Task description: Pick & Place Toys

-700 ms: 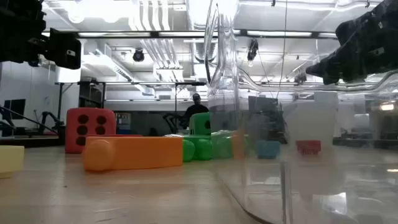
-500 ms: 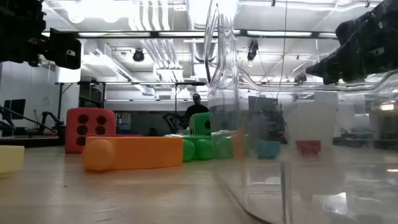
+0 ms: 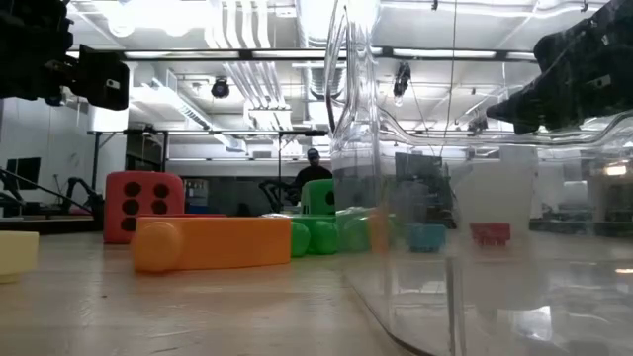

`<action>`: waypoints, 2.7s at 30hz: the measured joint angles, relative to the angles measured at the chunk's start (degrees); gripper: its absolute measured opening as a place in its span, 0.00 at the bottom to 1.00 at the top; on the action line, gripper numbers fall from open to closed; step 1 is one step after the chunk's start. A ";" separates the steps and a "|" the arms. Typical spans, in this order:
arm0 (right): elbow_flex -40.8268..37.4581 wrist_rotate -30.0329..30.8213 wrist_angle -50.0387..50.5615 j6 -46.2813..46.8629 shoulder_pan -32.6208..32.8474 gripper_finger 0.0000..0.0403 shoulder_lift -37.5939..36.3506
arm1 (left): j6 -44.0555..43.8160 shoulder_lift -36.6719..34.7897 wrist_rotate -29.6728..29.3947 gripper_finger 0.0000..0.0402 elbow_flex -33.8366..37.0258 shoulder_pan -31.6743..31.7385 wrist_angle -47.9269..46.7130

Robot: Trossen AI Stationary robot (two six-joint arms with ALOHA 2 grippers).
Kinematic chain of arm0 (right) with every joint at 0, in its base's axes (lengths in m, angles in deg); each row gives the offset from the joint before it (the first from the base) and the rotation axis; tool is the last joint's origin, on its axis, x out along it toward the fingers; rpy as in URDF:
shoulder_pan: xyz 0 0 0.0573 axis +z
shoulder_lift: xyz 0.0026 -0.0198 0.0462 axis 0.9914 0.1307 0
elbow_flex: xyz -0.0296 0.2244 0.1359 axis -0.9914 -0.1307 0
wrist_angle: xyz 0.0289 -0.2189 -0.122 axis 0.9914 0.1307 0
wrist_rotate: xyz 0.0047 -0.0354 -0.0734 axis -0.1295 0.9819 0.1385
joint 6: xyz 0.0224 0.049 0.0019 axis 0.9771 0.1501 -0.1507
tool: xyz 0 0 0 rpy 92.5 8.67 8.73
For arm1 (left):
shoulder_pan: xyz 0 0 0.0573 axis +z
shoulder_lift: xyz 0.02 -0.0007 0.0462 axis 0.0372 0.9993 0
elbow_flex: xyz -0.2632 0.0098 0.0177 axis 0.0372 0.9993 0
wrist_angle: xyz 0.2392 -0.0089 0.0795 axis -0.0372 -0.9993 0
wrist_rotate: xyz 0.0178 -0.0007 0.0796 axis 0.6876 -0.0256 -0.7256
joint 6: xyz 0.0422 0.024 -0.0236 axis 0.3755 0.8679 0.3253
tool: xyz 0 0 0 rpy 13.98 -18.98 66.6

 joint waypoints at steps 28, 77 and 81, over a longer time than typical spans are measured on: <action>0.00 0.00 0.00 0.00 0.00 0.04 0.00 | 0.00 0.00 0.00 0.52 -0.01 -0.01 0.01; 0.00 0.00 -8.51 1.29 0.00 0.04 0.68 | 0.00 0.00 -1.17 0.52 0.07 -0.01 1.53; -0.02 0.00 -9.46 1.31 -0.02 0.04 0.65 | -0.01 0.00 -1.98 0.52 0.03 -0.01 1.70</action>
